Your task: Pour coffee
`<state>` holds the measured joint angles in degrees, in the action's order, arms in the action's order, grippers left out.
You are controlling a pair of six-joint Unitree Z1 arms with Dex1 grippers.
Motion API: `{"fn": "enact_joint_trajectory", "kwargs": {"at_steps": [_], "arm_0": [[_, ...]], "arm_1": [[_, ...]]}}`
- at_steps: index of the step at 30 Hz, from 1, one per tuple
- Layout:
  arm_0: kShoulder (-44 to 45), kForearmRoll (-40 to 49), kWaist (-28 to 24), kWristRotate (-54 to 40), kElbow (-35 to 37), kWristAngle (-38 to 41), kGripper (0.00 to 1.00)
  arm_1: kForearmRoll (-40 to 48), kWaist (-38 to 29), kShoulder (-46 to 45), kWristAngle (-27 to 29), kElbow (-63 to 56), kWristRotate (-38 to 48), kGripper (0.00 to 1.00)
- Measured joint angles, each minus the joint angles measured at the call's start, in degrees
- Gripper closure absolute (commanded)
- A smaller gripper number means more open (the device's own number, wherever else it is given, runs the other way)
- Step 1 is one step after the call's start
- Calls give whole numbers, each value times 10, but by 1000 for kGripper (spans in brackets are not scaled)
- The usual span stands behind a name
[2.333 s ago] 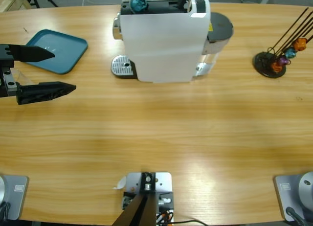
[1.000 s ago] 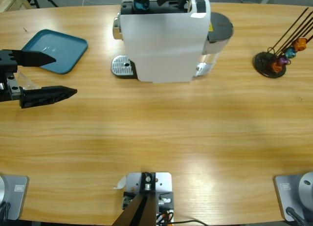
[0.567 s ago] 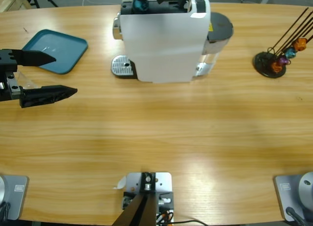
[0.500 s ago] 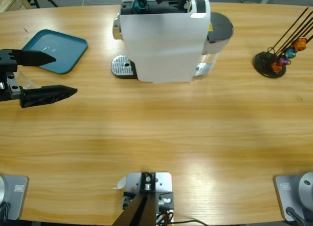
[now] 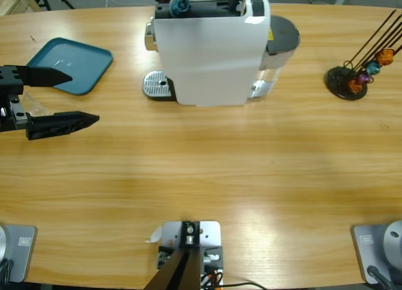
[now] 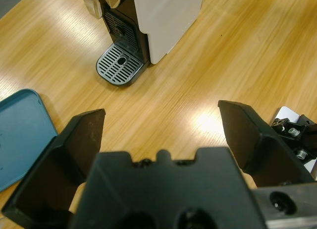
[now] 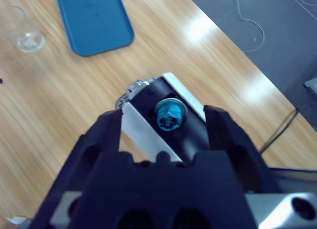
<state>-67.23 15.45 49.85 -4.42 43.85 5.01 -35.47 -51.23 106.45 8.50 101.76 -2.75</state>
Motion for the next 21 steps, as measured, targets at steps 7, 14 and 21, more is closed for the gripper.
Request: {"fn": "enact_joint_trajectory", "kwargs": {"at_steps": [7,14,21], "arm_0": [[0,0,0,0,0,0,8],[0,0,0,0,0,0,8],[0,0,0,0,0,0,8]], "arm_1": [[-31,0,24,4,15,17,409],[-32,0,35,4,18,24,738],[-32,0,36,4,22,25,936]]}}
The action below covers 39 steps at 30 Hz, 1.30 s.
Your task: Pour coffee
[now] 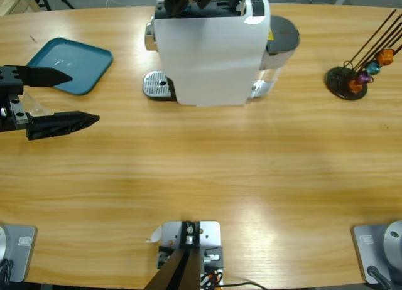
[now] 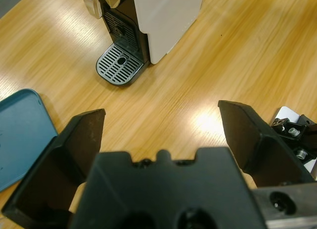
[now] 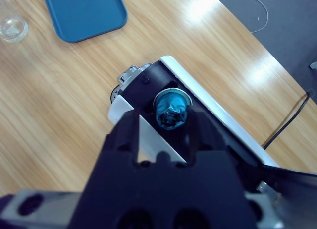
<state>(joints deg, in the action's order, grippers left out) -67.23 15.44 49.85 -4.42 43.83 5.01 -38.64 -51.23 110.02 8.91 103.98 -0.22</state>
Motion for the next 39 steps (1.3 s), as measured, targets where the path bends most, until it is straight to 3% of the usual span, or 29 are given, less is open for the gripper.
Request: {"fn": "enact_joint_trajectory", "kwargs": {"at_steps": [14,15,17,21,28,29,31,36,38,39], "arm_0": [[0,0,0,0,-3,0,9],[0,0,0,0,-3,0,8],[0,0,0,1,-4,0,9],[0,0,0,2,-5,0,8],[0,0,0,2,-5,0,9],[0,0,0,2,-5,0,8],[0,0,0,2,-5,0,8],[0,0,0,2,-5,0,7],[0,0,0,2,-5,0,8],[0,0,0,2,-5,0,7]], "arm_1": [[2,0,0,0,0,11,909],[2,0,0,0,0,15,848],[-1,0,1,0,2,20,823],[-7,0,5,0,6,26,633],[-8,0,12,0,7,27,677],[-9,0,13,0,7,27,843],[-9,0,14,0,7,27,998],[-14,0,14,6,7,27,998],[-14,0,14,7,7,27,798],[-14,-1,14,8,7,27,889]]}}
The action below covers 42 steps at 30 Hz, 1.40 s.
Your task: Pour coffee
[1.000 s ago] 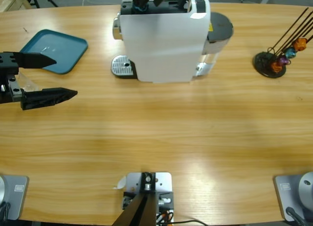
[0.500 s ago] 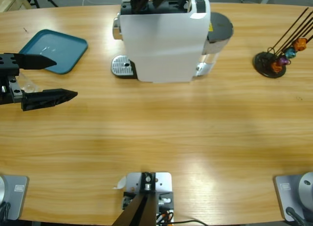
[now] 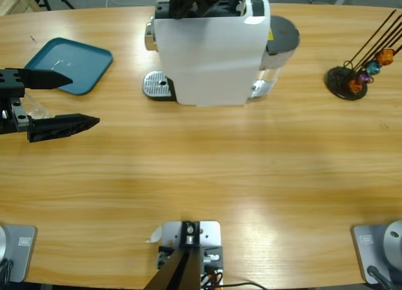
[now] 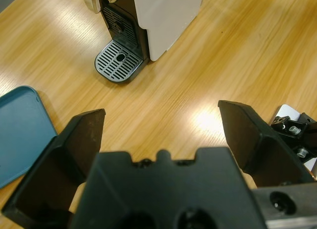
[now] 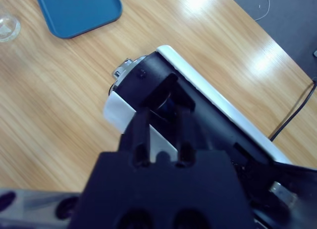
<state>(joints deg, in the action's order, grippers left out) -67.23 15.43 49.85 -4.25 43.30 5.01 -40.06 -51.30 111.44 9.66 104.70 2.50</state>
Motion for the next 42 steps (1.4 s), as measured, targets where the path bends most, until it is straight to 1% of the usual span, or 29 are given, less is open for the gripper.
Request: {"fn": "enact_joint_trajectory", "kwargs": {"at_steps": [1,10,12,16,18,24,26,29,32,34,35,38,42], "arm_0": [[0,0,0,0,0,0,8],[0,-6,0,0,0,0,9],[0,-7,0,0,0,0,9],[1,-7,0,0,0,-3,4],[3,-7,0,1,0,-6,0],[20,-7,0,6,0,-6,0],[31,-7,0,6,0,-6,0],[42,-3,0,6,0,-6,0],[53,6,0,6,0,-6,0],[60,17,0,6,0,-6,0],[62,25,0,6,1,-6,0],[64,40,0,6,2,-6,0],[71,45,0,6,3,-6,0]], "arm_1": [[0,0,0,1,0,0,1000],[12,-5,-10,2,11,-37,1000],[10,-8,-29,2,12,-37,1000],[-22,-19,-74,-9,13,-32,1000],[-27,-26,-101,-18,-9,-1,1000],[-22,-42,-176,-12,-140,192,1000],[-22,-46,-197,12,-166,254,1000],[-9,-49,-232,83,-201,336,1000],[52,-50,-263,166,-237,389,1000],[92,-50,-271,207,-252,410,1000],[116,-50,-271,218,-260,418,1000],[189,-44,-264,226,-271,447,1000],[250,-37,-235,216,-269,477,1000]]}}
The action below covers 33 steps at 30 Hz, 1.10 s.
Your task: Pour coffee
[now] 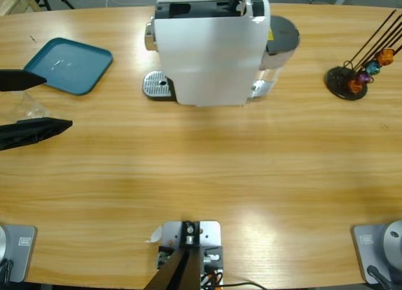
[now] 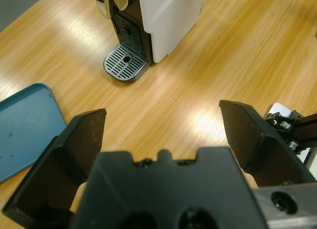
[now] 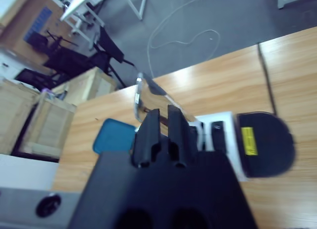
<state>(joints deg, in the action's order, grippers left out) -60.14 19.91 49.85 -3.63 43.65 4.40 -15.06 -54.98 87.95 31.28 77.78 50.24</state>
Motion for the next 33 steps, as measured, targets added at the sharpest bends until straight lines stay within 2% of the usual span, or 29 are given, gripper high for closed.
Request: {"fn": "enact_joint_trajectory", "kwargs": {"at_steps": [17,29,33], "arm_0": [[15,15,0,1,0,0,0],[15,17,0,1,0,0,0],[15,17,0,1,0,0,0]], "arm_1": [[97,13,77,-50,3,18,1000],[150,9,164,-142,9,14,1000],[155,-2,184,-152,11,12,1000]]}}
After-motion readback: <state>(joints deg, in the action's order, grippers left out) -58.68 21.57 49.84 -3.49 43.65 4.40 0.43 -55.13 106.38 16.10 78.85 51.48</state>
